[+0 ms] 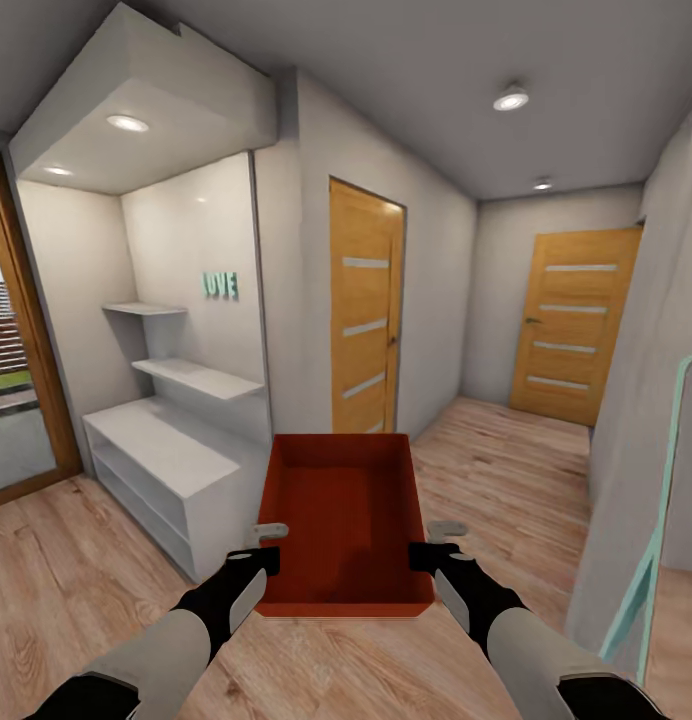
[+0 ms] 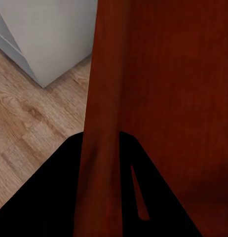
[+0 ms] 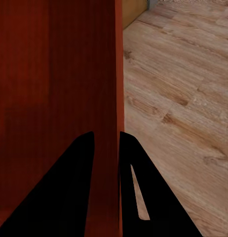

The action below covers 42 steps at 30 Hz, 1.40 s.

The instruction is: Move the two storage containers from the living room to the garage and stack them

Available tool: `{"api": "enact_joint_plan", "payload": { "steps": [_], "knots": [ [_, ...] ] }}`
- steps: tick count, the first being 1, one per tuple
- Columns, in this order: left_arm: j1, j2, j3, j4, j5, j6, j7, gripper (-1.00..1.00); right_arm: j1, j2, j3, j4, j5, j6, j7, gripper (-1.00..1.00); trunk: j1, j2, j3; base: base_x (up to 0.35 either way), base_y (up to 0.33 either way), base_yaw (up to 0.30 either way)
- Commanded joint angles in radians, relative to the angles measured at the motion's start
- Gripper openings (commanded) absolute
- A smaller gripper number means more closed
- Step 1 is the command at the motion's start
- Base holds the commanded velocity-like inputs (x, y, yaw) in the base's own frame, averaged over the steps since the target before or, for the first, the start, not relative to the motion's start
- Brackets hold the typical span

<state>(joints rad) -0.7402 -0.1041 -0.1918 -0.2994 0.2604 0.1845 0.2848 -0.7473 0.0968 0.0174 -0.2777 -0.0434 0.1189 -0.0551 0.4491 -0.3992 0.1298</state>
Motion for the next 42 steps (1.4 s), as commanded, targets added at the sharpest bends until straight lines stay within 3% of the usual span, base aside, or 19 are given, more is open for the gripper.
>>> {"api": "enact_joint_plan", "payload": {
  "steps": [1, 8, 42],
  "knots": [
    [-0.001, 0.041, 0.04, -0.006, 0.01, 0.004, 0.007, -1.0, 0.0, -0.008, -0.008, -0.002, -0.019, 0.005, 0.003, -1.0, 0.001, -0.001, 0.0, 0.329, 0.112, 0.0],
    [-0.001, 0.041, 0.04, -0.006, 0.009, 0.004, 0.007, -1.0, 0.0, -0.01, -0.008, -0.002, -0.019, 0.005, 0.003, -1.0, 0.001, -0.001, 0.0, 0.329, 0.112, -0.064],
    [-0.001, 0.041, 0.04, -0.006, 0.009, 0.004, 0.007, -1.0, 0.0, -0.01, -0.008, -0.002, -0.019, 0.012, 0.003, -1.0, 0.001, -0.001, 0.012, 0.329, 0.112, -0.233]
  ]
}}
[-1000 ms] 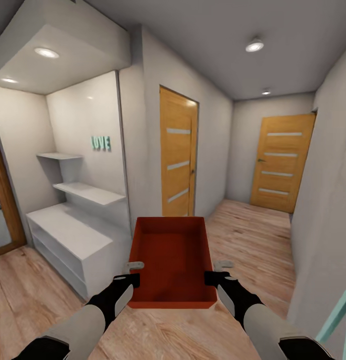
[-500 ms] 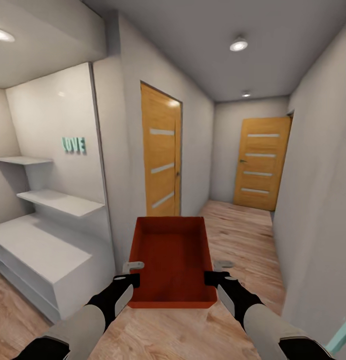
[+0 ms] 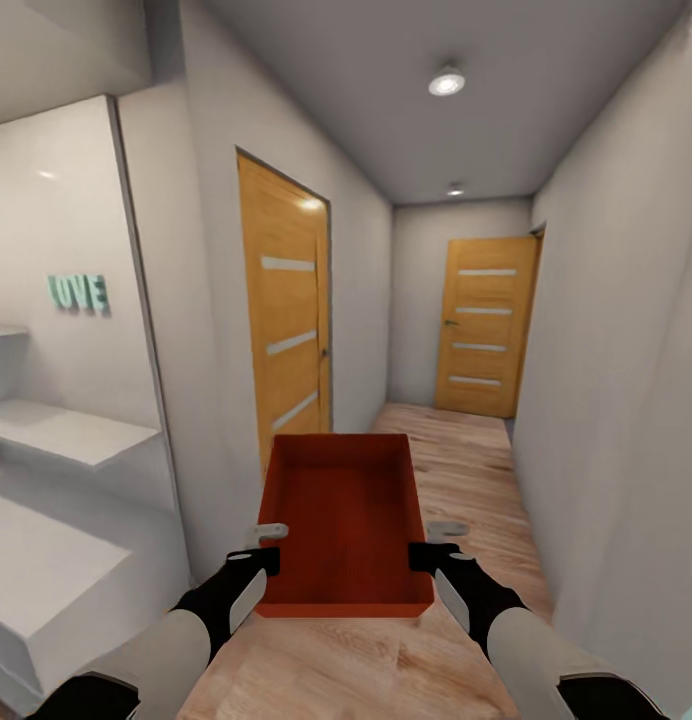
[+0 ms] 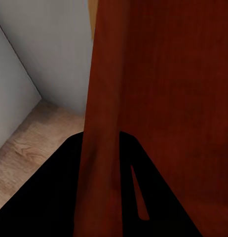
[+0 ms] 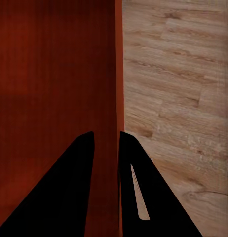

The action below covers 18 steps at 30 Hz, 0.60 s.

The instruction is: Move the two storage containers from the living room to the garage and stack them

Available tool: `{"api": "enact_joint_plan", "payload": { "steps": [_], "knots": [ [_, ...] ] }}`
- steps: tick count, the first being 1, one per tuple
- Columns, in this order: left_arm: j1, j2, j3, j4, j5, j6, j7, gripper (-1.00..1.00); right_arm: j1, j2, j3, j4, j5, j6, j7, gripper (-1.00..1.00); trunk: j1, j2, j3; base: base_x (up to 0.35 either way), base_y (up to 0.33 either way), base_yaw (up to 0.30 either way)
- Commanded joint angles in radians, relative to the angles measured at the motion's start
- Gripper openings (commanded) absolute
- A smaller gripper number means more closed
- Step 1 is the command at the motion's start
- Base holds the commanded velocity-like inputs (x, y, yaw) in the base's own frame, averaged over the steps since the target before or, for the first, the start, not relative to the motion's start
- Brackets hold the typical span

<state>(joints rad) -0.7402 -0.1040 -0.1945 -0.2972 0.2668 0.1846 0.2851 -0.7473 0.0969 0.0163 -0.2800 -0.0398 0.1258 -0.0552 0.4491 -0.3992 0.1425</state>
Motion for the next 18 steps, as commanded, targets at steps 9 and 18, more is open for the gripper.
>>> {"api": "enact_joint_plan", "payload": {
  "steps": [9, 18],
  "knots": [
    [-0.001, 0.041, 0.043, -0.008, 0.002, 0.004, 0.006, -1.0, 0.0, -0.009, -0.007, 0.001, -0.023, 0.003, 0.003, -1.0, 0.001, -0.001, 0.0, 0.329, 0.112, -0.253],
    [-0.001, 0.041, 0.043, -0.008, 0.002, 0.004, 0.006, -1.0, 0.0, -0.009, -0.007, 0.001, -0.024, 0.002, 0.003, -1.0, 0.001, -0.001, -0.003, 0.329, 0.112, -0.26]
  ]
}}
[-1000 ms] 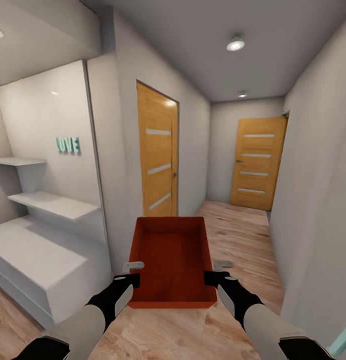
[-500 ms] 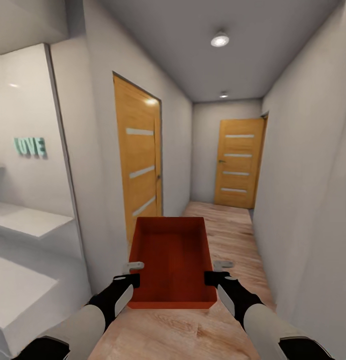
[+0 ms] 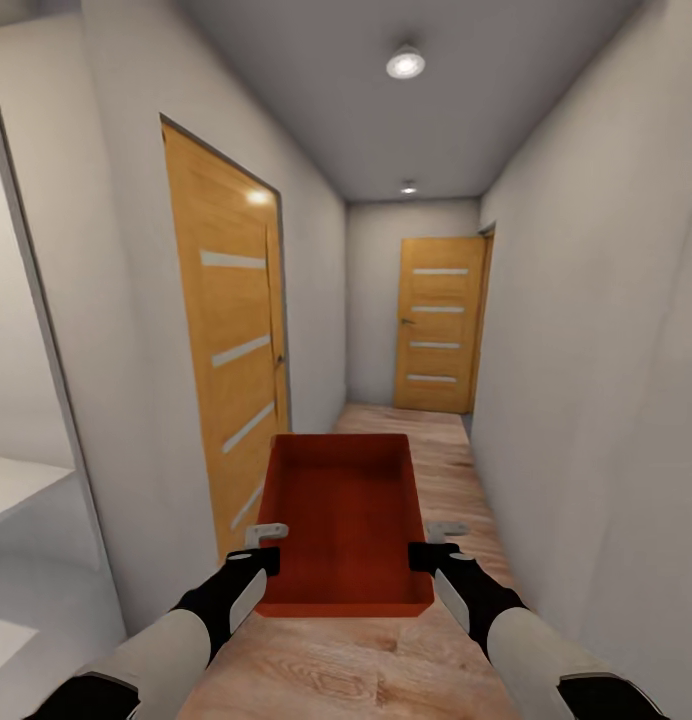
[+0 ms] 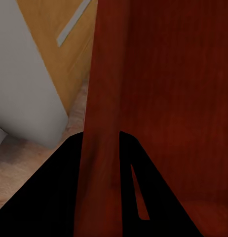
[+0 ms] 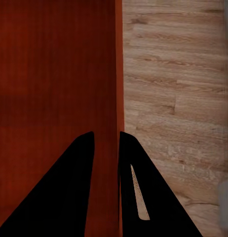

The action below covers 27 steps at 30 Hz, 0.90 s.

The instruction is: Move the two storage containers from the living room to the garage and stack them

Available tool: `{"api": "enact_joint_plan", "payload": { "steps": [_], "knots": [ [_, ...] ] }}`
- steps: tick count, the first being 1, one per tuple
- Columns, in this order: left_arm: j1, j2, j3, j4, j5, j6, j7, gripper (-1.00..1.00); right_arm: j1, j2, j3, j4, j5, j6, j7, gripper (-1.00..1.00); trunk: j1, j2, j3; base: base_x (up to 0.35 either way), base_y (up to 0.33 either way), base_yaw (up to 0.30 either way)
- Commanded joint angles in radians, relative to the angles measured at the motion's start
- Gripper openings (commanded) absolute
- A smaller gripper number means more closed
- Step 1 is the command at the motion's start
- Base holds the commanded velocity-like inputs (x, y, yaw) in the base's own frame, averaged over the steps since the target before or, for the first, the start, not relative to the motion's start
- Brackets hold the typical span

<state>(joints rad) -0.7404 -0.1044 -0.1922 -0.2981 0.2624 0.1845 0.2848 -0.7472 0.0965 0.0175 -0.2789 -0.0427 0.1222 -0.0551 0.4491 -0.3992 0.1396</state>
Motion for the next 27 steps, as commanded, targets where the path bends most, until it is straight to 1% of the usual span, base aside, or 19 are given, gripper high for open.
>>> {"api": "enact_joint_plan", "payload": {
  "steps": [1, 10, 14, 27],
  "knots": [
    [-0.001, 0.042, 0.04, -0.007, 0.006, 0.004, 0.007, -1.0, 0.0, -0.009, -0.008, 0.0, -0.022, 0.005, 0.003, -1.0, 0.001, -0.001, -0.001, 0.329, 0.112, -0.263],
    [-0.001, 0.042, 0.04, -0.007, 0.007, 0.004, 0.007, -1.0, 0.0, -0.009, -0.008, 0.0, -0.022, 0.004, 0.003, -1.0, 0.001, -0.001, -0.007, 0.329, 0.112, -0.261],
    [-0.001, 0.042, 0.04, -0.007, 0.006, 0.004, 0.007, -1.0, 0.0, -0.009, -0.008, 0.0, -0.022, 0.004, 0.004, -1.0, 0.001, -0.001, -0.01, 0.329, 0.103, -0.189],
    [-0.001, 0.042, 0.04, -0.007, 0.007, 0.004, 0.007, -1.0, 0.0, -0.008, -0.008, 0.0, -0.022, 0.004, 0.003, -1.0, 0.001, -0.001, -0.011, 0.329, 0.087, -0.015]
  ]
}}
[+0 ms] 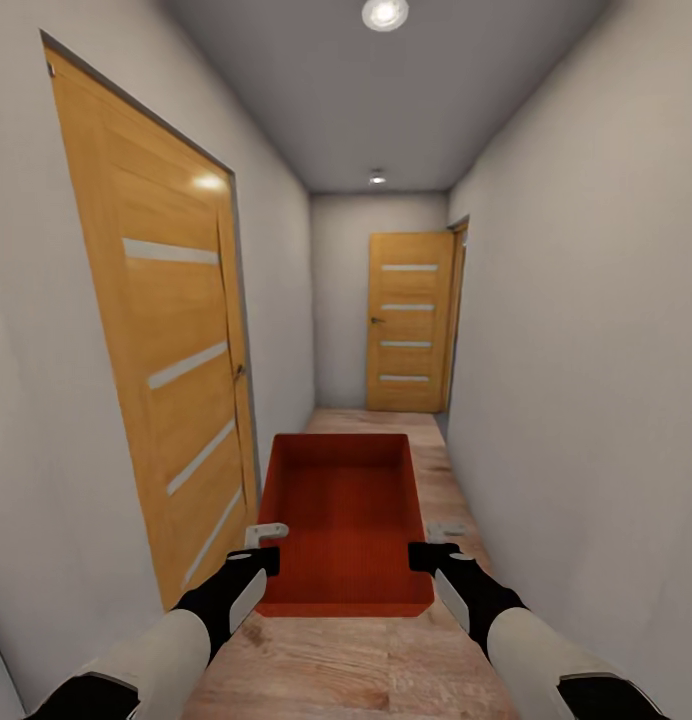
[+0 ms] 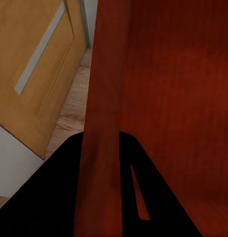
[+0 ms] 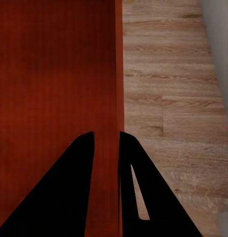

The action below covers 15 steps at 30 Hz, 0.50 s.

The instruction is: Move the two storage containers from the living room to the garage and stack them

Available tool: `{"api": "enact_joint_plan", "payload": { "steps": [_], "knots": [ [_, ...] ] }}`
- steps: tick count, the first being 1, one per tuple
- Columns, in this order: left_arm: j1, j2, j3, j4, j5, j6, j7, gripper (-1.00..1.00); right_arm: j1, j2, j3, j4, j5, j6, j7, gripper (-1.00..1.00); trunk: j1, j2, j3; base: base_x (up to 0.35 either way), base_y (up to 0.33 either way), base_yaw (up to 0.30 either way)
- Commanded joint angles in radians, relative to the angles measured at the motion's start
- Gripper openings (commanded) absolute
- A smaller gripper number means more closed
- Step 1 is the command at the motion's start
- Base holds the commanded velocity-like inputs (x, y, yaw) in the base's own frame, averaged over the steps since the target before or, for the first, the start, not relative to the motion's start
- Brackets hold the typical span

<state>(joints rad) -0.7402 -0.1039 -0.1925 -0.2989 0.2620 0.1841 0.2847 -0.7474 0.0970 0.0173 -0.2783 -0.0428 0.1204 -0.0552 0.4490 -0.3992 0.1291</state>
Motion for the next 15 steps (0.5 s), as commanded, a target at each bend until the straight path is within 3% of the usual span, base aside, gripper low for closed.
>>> {"api": "enact_joint_plan", "payload": {
  "steps": [1, 15],
  "knots": [
    [-0.001, 0.041, 0.041, -0.006, 0.007, 0.004, 0.007, -1.0, 0.0, -0.008, -0.008, -0.001, -0.021, 0.006, 0.003, -1.0, 0.001, -0.001, 0.0, 0.329, 0.022, 0.0],
    [-0.001, 0.042, 0.041, -0.006, 0.006, 0.002, 0.007, -1.0, 0.0, -0.008, -0.008, -0.001, -0.02, 0.005, 0.003, -1.0, 0.001, -0.001, 0.0, 0.329, 0.003, 0.0]
  ]
}}
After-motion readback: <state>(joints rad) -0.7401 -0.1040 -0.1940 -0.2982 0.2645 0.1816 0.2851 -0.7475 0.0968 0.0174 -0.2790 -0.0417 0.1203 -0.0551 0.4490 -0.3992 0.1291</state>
